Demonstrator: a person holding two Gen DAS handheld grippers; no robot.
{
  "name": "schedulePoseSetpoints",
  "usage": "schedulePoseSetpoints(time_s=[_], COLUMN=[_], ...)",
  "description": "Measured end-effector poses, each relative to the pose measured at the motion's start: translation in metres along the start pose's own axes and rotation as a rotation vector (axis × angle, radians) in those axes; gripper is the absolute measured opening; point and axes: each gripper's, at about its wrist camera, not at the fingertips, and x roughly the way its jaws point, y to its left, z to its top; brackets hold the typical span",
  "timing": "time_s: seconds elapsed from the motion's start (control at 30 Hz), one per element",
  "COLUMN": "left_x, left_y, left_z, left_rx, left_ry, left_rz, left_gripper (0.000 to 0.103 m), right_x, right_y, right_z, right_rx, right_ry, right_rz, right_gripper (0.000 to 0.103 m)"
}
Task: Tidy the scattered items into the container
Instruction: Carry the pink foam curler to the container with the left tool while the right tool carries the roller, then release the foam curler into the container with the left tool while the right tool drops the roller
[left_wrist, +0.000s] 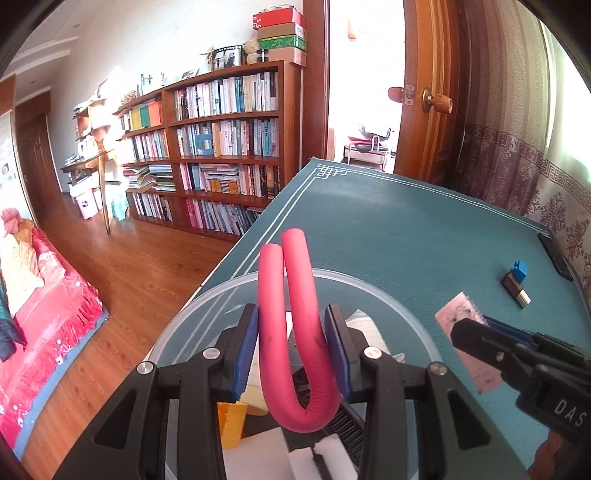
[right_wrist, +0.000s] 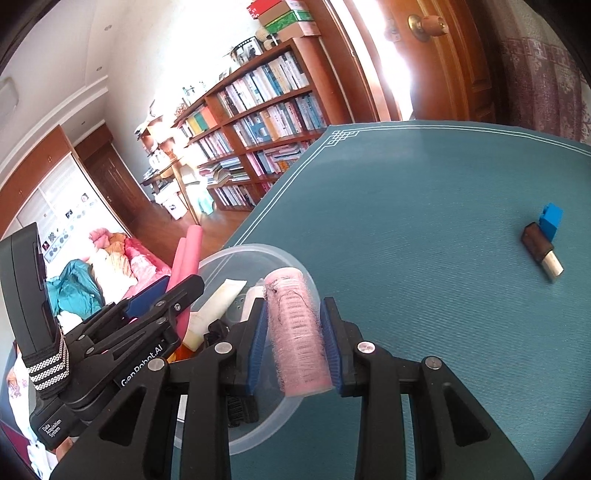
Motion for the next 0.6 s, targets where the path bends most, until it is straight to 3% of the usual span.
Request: schedulePoseSetpoints(time_s=[0.5,0.53,0.6], left_x=[0.003,0.003,0.004], left_y=[0.016,0.017,0.02], left_z=[-0.001,-0.001,-0.001], left_rx=[-0.029,-0.033,-0.05], left_ry=[0.007,0.008,0.009], left_rz=[0.006,0.003,-0.003], left_gripper=[0.042,0.043,0.058], right_x=[0.011,0.012,0.014], right_y=[0.023,0.024,0.026], right_z=[-0.001,-0.003,-0.004], right_rx=[-0.073,-0.076,-0.074], right_ry=[0.011,0.012,0.014], right_rz=[-0.021,-0.023,-0.028], right_gripper=[0.032,0.033,0.034])
